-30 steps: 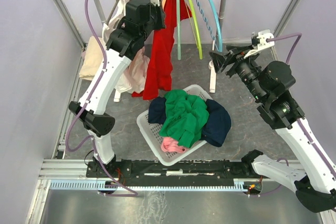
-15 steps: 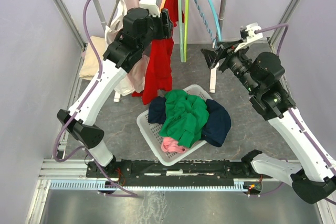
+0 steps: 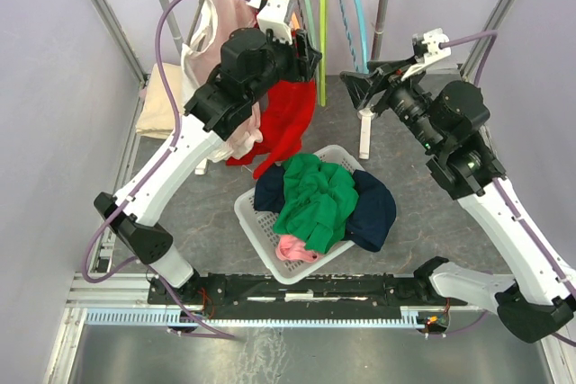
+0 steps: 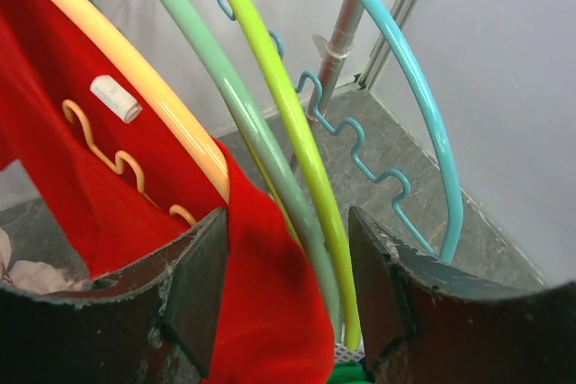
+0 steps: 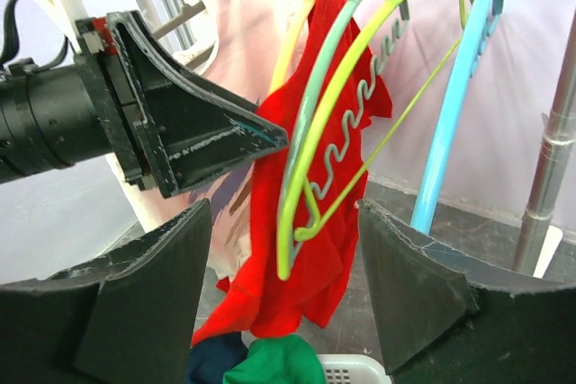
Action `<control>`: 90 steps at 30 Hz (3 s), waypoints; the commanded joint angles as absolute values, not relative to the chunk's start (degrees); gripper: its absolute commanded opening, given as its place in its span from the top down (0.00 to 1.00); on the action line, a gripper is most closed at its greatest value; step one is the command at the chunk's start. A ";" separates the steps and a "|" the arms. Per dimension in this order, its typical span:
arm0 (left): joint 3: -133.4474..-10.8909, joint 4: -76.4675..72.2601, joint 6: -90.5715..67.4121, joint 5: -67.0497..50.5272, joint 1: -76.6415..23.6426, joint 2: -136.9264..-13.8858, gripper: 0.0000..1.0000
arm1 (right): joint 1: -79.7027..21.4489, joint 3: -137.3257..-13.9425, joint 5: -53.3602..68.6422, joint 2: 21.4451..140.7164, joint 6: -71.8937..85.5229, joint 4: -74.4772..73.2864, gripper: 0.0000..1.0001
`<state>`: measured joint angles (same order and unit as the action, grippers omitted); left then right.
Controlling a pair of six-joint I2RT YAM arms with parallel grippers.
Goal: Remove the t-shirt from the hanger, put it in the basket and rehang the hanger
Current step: Adjust the hanger on the clothesline, then pick up the hanger from the clothesline.
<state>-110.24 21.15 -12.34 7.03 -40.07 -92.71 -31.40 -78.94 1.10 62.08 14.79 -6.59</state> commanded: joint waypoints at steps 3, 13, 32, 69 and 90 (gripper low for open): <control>-106.41 15.55 -13.82 8.93 -40.25 -88.51 0.38 | -31.89 -83.37 5.30 64.57 15.29 -3.32 0.27; -94.12 5.27 -13.89 13.95 -40.25 -78.98 0.37 | -33.13 -86.24 8.43 68.49 15.16 -3.88 0.31; -83.25 5.96 -11.69 29.25 -36.91 -72.98 0.33 | -42.18 -96.85 7.20 79.12 12.31 -5.27 0.38; -74.99 2.77 -15.02 14.99 -31.23 -74.74 0.33 | -46.58 -116.29 -13.86 97.79 11.55 -14.19 0.44; -74.99 1.84 -15.58 13.01 -31.20 -77.06 0.33 | -46.85 -122.52 -25.95 102.85 10.57 -16.00 0.45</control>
<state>-74.59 5.34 -13.47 14.31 -31.35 -77.17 -46.50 -117.54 -22.22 101.34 12.01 -17.69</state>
